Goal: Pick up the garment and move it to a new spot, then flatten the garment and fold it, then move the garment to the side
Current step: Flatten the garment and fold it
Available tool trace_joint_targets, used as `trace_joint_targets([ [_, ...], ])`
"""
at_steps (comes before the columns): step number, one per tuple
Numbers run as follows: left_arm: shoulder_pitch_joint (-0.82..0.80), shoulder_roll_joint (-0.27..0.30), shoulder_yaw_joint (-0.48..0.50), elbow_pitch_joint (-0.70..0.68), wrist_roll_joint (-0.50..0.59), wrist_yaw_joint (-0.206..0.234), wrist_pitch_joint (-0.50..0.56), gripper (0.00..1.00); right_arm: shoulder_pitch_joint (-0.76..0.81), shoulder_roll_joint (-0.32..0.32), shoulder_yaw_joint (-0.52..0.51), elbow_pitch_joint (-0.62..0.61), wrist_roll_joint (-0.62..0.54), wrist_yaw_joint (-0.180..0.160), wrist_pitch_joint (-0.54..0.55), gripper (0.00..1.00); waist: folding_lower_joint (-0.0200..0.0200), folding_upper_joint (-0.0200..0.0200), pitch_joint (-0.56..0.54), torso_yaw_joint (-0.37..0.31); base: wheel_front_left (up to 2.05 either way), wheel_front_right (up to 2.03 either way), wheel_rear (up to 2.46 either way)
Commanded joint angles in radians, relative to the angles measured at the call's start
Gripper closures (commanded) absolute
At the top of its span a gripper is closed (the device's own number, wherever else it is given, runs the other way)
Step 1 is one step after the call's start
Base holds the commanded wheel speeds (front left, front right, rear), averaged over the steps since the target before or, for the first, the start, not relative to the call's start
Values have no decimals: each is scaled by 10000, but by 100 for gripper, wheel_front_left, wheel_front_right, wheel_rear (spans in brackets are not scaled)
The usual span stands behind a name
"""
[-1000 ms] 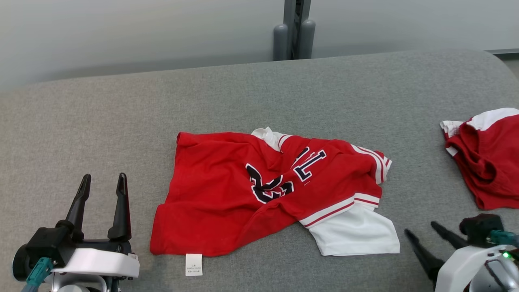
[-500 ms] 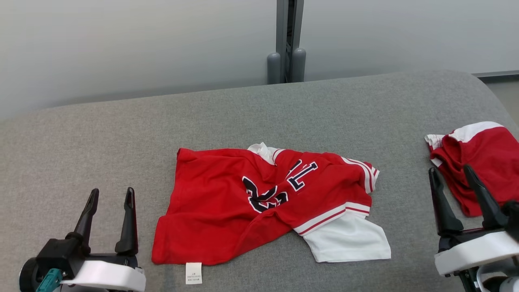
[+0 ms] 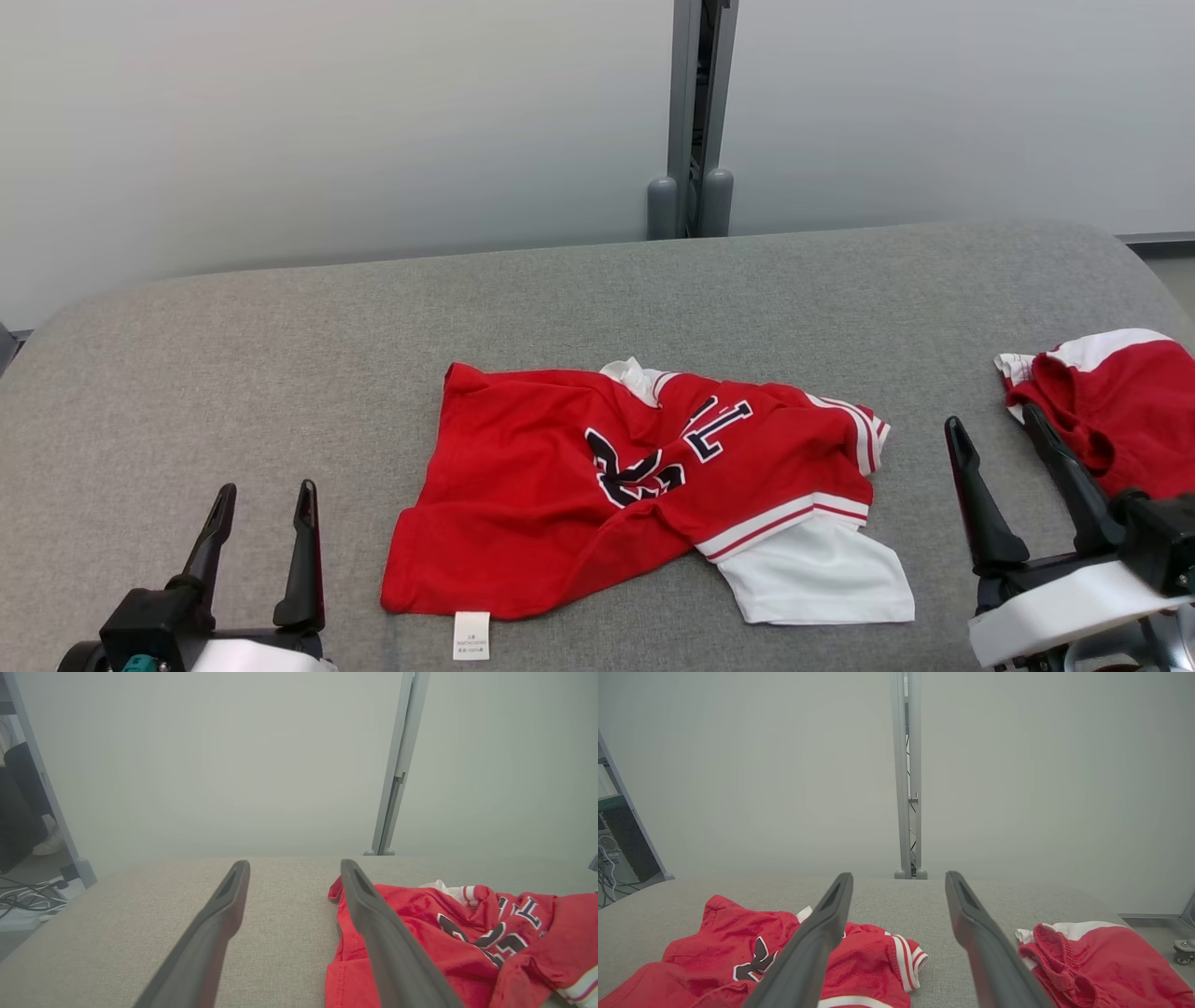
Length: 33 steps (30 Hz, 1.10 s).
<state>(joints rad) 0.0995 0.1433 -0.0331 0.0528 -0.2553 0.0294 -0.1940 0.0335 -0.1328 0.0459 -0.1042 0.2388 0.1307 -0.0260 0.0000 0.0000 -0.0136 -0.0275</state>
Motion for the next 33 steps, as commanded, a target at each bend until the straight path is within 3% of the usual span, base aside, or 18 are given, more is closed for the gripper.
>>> trace_joint_targets([
  [1, 129, 39, 15, -25, -23, 62, 32, 0, 148, -16, 12, -5, -6, 2, 39, 0, 0, 0, -21, 38, 0, 0, 0],
  [14, -155, 145, -125, 83, 0, 163, 220, 0, 219, -25, 87, 83, 7, 2, 152, 0, 0, 0, 82, 196, 0, 0, 0],
  [21, -499, 122, -542, 599, -216, -132, 1100, 0, 3, -77, 288, 80, 59, 2, 287, 0, 0, 0, 534, 137, 0, 0, 0],
  [33, -1164, -56, -861, 2883, -1124, -744, 2706, 0, -386, -152, 530, 365, 158, 2, 158, 0, 0, 0, 1550, -159, 0, 0, 0],
])
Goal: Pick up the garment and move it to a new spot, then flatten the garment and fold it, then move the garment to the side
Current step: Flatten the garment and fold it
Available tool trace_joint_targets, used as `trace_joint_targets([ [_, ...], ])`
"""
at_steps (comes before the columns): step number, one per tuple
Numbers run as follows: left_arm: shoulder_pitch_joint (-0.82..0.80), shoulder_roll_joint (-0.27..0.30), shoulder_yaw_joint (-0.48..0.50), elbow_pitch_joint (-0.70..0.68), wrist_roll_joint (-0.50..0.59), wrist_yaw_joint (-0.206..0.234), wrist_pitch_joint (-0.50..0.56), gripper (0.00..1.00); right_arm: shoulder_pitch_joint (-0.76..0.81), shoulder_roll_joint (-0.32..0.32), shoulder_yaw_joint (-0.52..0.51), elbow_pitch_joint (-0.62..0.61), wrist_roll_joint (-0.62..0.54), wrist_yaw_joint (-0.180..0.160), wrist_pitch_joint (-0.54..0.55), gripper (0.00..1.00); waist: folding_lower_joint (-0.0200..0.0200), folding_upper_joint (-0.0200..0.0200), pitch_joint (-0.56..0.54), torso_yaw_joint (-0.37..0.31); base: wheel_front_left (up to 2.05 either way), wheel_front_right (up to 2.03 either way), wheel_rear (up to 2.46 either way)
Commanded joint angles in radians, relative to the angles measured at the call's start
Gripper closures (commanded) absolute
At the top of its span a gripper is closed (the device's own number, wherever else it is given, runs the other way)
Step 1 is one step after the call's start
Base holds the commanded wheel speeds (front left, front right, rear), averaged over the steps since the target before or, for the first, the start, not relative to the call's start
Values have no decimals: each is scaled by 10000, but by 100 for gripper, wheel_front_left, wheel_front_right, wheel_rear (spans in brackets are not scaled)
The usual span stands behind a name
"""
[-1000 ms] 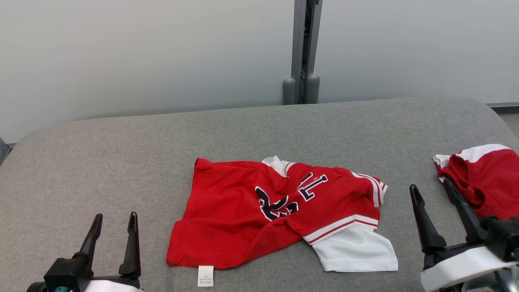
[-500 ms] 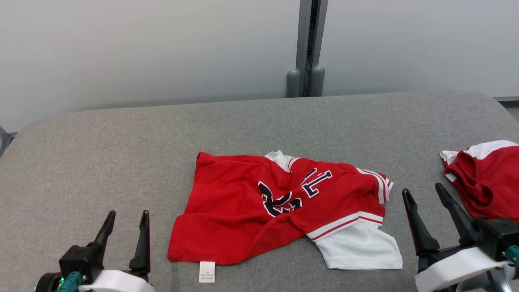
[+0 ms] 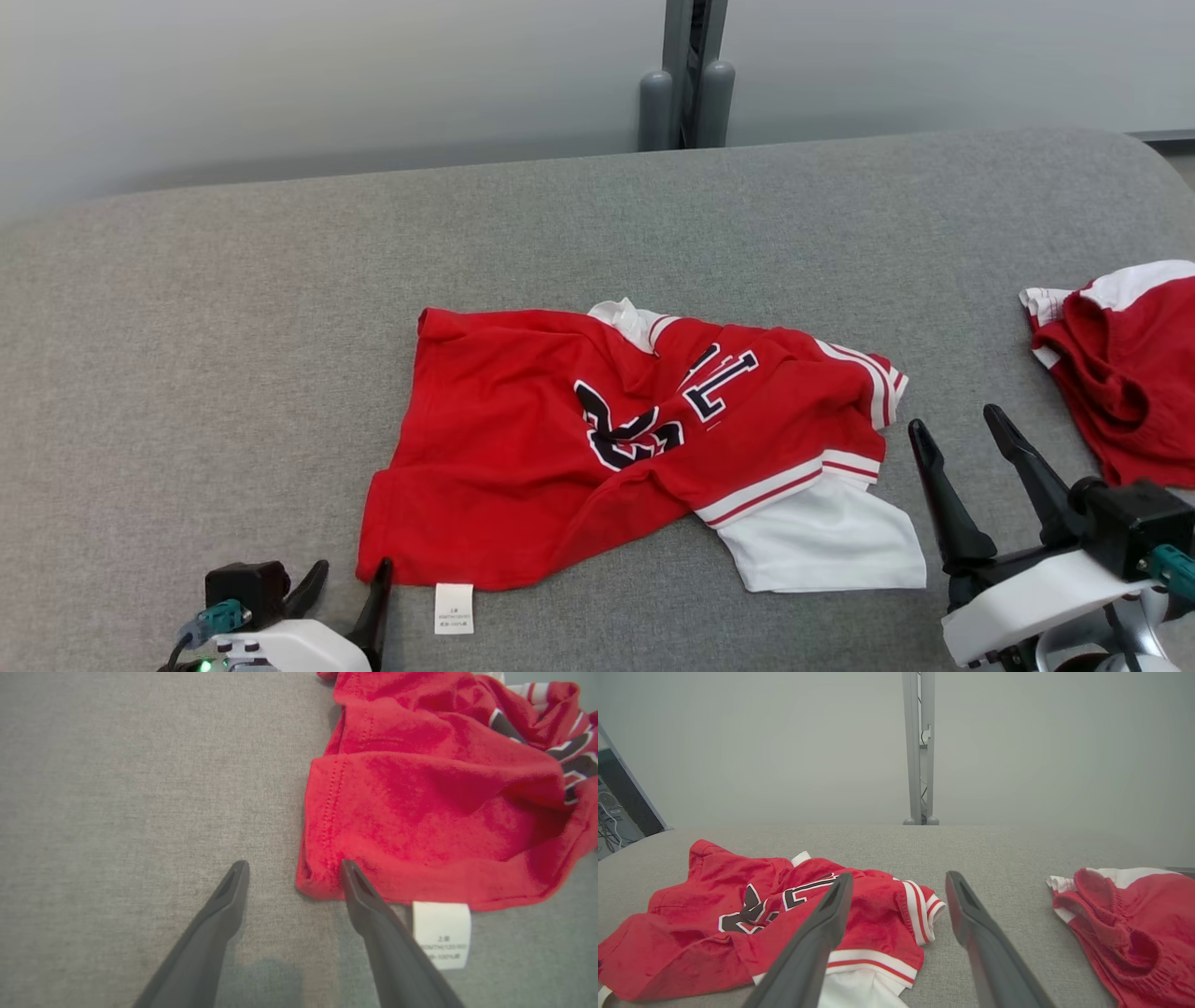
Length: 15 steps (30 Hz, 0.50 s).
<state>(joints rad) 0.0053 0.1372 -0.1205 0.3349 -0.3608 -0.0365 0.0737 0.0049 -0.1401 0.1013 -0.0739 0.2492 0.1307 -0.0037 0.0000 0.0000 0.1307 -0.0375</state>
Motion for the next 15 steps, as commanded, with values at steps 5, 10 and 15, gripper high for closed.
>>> trace_joint_targets([
  [5, -451, 12, -120, 696, -335, -316, 386, 79, -189, -142, -40, 180, 56, 2, -81, 0, 0, 0, 253, -124, 0, 0, 0],
  [10, -433, 35, -243, 795, -456, -430, 546, 100, -155, -175, -193, 257, 34, 2, -39, 0, 0, 0, 284, -156, 0, 0, 0],
  [15, -304, 82, -291, 471, -507, -439, 583, 100, 171, -237, -510, 421, 93, 2, 228, 0, 0, 0, 279, -121, 0, 0, 0],
])
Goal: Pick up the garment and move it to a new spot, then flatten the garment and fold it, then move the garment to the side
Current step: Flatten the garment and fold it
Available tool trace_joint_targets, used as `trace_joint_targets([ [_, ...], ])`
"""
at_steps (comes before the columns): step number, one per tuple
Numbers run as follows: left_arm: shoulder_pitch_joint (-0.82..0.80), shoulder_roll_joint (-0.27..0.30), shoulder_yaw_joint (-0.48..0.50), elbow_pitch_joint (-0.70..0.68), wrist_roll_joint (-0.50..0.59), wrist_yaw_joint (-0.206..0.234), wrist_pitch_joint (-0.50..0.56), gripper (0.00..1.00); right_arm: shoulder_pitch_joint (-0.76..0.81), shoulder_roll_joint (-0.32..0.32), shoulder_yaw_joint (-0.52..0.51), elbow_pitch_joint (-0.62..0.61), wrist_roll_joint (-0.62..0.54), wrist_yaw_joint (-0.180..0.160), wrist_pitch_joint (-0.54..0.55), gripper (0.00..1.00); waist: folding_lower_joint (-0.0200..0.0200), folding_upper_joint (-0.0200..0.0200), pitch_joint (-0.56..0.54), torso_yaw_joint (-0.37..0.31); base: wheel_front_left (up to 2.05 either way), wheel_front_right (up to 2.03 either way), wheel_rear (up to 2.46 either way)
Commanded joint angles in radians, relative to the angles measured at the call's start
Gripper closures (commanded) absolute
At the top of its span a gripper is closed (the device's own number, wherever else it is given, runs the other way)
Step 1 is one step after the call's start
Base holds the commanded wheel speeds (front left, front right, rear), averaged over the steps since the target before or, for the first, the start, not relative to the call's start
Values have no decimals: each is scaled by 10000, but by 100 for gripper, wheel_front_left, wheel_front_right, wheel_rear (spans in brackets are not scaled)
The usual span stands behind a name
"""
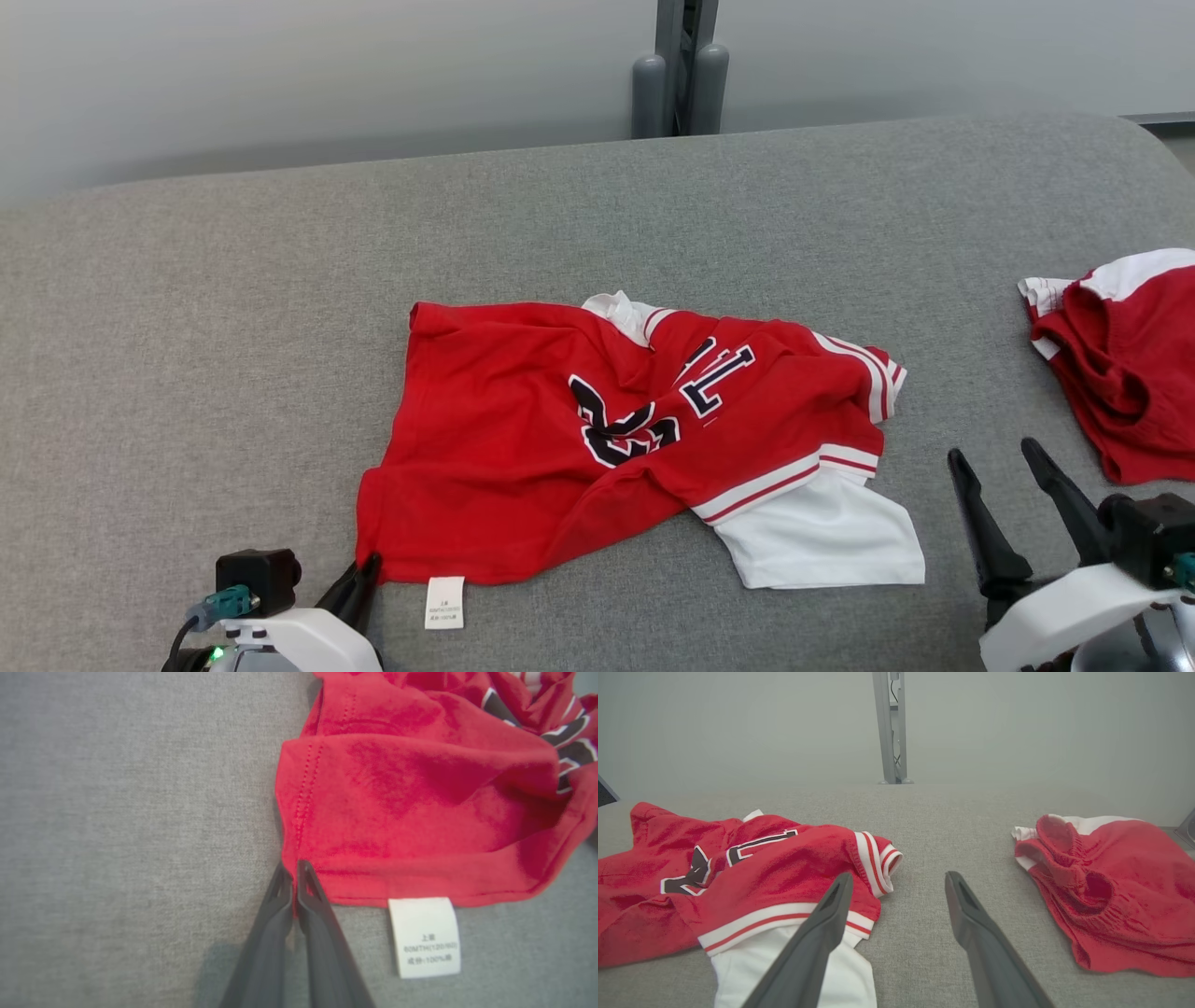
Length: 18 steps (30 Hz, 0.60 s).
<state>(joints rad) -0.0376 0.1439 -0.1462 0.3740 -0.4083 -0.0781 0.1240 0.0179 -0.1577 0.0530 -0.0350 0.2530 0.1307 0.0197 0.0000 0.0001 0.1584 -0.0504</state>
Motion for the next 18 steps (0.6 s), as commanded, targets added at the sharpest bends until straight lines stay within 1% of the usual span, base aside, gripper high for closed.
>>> trace_joint_targets([
  [1, 105, 28, -38, 9, -23, 1, 74, 100, 159, -105, -78, 108, 96, 2, 134, 0, 0, -1, 14, 25, 0, 0, 0],
  [3, 54, 75, -59, -235, 20, 77, 56, 100, 473, -237, -119, 436, 278, 2, 509, 0, 0, -1, 82, 53, 0, 0, 0],
  [6, 3, 118, -66, -413, 35, 119, 63, 100, 621, -339, 148, 922, 509, 3, 812, 0, 0, -1, 199, 49, 0, 0, 0],
  [13, -151, 159, -144, -652, 76, 206, 106, 100, 63, -308, 1341, 2337, 1250, 2, 747, 0, 0, -1, 450, 74, 0, 0, 0],
  [16, -181, 174, -187, -711, 91, 221, 117, 100, -207, -309, 1688, 2959, 1442, 2, 659, 0, 0, -1, 506, 127, 0, 0, 0],
  [17, -195, 180, -195, -746, 103, 237, 92, 100, -281, -325, 1753, 3129, 1476, 2, 629, 18, 0, -1, 527, 150, 0, 0, 0],
  [18, -214, 185, -199, -788, 110, 245, 59, 100, -339, -338, 1837, 3267, 1578, 2, 607, 71, 0, -1, 544, 172, 0, 0, 0],
])
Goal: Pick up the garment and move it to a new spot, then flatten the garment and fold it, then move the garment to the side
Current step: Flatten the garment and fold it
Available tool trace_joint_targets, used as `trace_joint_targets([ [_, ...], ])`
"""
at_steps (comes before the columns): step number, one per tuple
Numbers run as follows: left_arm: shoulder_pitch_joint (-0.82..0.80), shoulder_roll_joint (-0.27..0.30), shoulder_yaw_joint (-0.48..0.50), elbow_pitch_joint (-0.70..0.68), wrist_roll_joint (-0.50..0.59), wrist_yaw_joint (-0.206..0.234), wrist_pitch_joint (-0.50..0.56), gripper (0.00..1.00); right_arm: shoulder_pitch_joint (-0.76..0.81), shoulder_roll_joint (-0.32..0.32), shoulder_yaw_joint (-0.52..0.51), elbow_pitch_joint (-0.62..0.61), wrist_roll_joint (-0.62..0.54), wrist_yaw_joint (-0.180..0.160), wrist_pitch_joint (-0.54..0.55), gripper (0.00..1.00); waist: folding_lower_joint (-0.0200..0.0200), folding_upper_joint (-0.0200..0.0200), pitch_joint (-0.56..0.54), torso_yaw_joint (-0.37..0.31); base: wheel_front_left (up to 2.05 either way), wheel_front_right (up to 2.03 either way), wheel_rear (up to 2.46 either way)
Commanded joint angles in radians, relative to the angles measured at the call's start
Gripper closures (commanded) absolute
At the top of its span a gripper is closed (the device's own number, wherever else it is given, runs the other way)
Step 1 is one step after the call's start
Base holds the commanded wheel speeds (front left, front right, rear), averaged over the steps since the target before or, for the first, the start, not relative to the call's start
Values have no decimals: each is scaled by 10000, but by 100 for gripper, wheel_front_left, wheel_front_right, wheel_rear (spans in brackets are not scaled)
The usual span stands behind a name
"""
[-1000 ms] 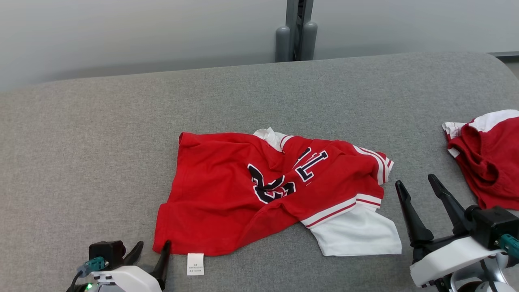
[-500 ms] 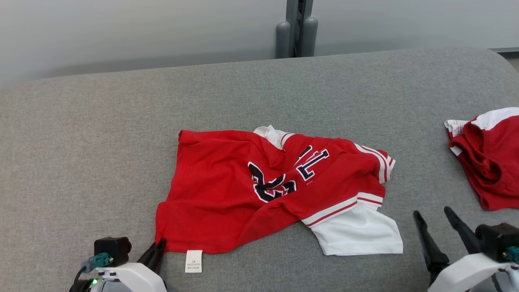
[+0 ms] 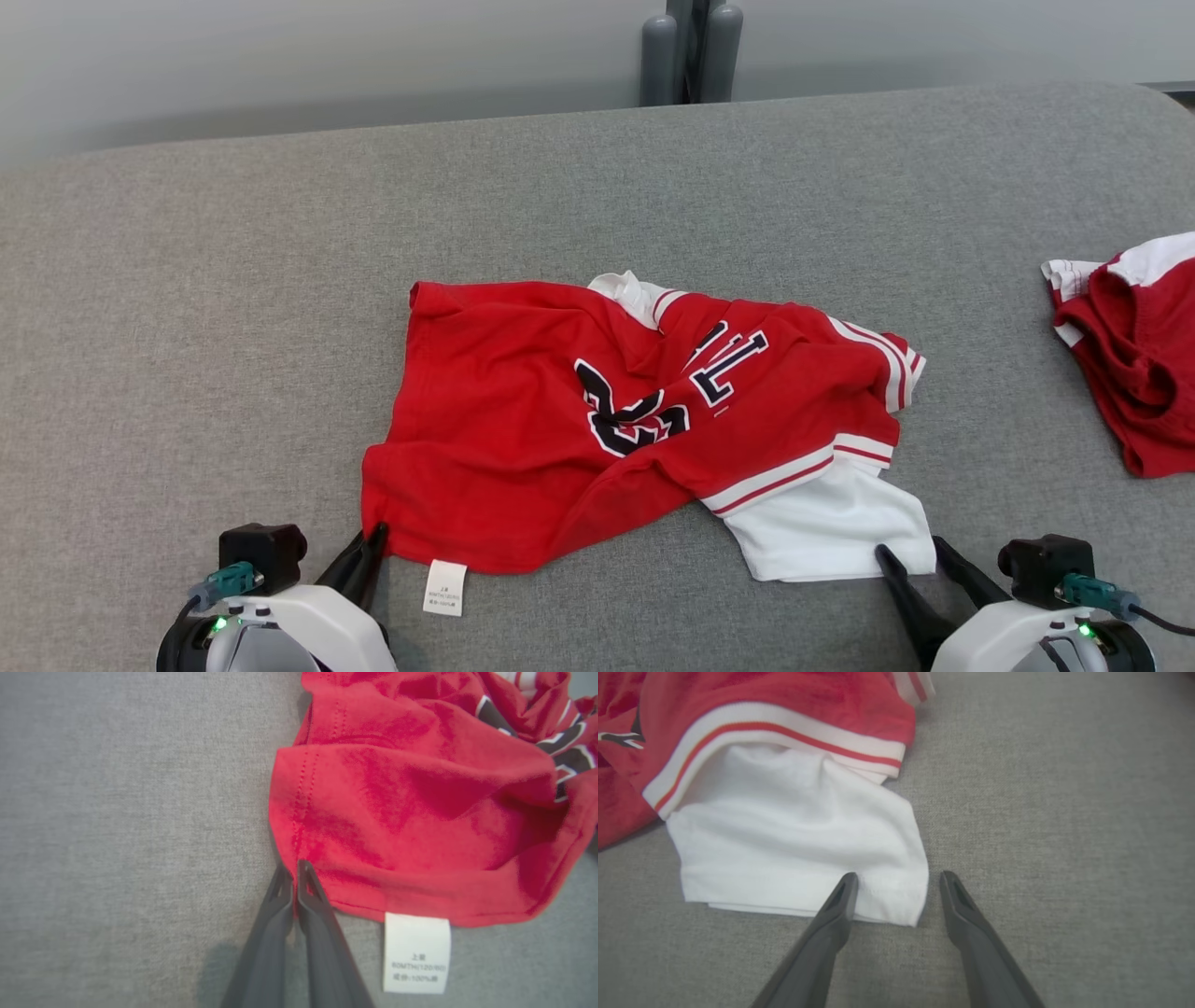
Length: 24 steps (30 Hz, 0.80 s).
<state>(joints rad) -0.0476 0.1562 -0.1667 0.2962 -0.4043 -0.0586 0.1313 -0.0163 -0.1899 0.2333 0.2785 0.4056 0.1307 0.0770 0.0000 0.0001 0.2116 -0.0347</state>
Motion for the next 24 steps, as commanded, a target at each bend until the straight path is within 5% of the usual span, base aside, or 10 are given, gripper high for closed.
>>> trace_joint_targets([
  [1, -128, 63, 18, -56, 61, 56, -68, 100, -43, -43, 127, 246, 88, 2, 36, 100, 0, -1, 20, 33, 0, 0, 0],
  [16, -495, 481, 575, -2253, 299, 628, -879, 100, -523, -508, -152, -2647, 1576, 3, -1057, 100, 0, -1, -338, -119, 0, 0, 0],
  [24, -1113, 786, 979, -4936, 471, 1141, -522, 100, -1619, -780, -931, -4998, 2234, 3, -1428, 100, 0, -1, -583, -81, 0, 0, 0],
])
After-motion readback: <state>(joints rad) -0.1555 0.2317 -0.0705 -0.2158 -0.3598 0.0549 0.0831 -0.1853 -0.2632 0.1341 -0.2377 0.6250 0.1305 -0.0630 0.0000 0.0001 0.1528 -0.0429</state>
